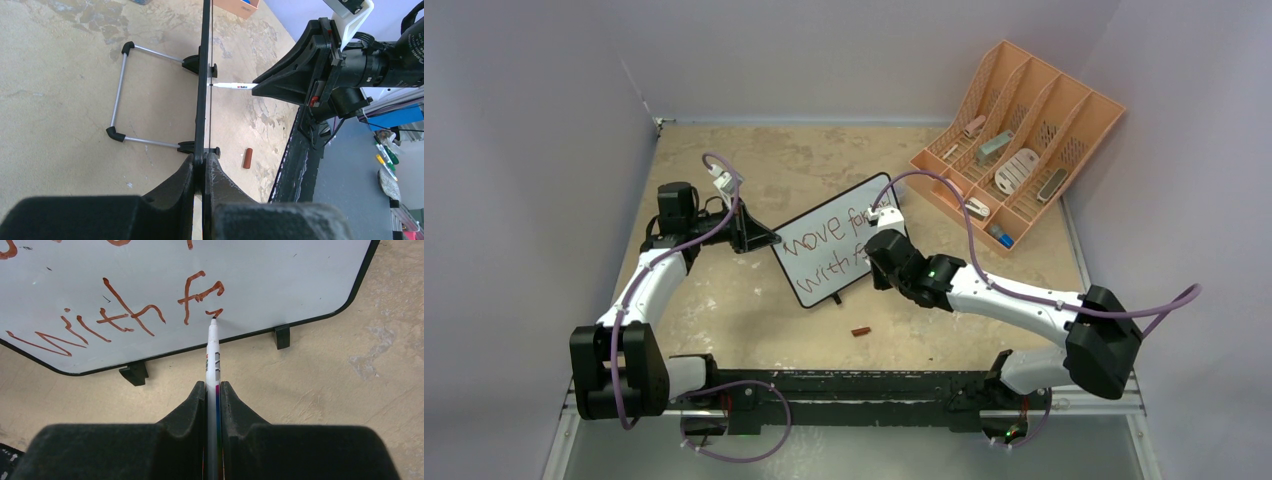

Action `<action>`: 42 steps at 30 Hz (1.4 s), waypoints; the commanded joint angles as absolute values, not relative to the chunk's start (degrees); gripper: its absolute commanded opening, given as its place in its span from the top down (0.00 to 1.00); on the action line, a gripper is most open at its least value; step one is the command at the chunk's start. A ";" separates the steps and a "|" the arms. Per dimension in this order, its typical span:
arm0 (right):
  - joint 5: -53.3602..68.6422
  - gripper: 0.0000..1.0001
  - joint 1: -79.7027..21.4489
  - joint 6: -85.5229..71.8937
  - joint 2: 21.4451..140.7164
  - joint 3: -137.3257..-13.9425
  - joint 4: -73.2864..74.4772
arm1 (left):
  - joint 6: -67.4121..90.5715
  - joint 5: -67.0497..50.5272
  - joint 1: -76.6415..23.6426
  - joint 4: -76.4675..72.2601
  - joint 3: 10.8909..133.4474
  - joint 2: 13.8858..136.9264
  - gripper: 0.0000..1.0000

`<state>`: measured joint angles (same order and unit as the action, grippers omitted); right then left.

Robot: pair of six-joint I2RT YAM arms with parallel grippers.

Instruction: Write a sentence on the whiteboard

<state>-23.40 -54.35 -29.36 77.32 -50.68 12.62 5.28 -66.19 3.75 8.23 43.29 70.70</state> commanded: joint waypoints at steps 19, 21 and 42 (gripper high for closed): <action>-25.11 1.00 -54.23 -28.21 75.67 -54.52 10.35 | 4.48 -66.28 4.26 7.03 43.73 69.61 1.00; -25.39 1.00 -54.23 -28.15 75.46 -54.73 9.94 | 4.48 -66.32 4.25 7.04 43.73 69.61 1.00; -24.27 1.00 -54.23 -28.52 76.72 -52.85 10.24 | 4.33 -66.27 4.22 7.06 43.77 69.65 1.00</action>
<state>-23.51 -54.35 -28.12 77.23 -52.75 11.94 5.28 -66.17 3.75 8.23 43.29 70.70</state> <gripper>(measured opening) 0.139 0.031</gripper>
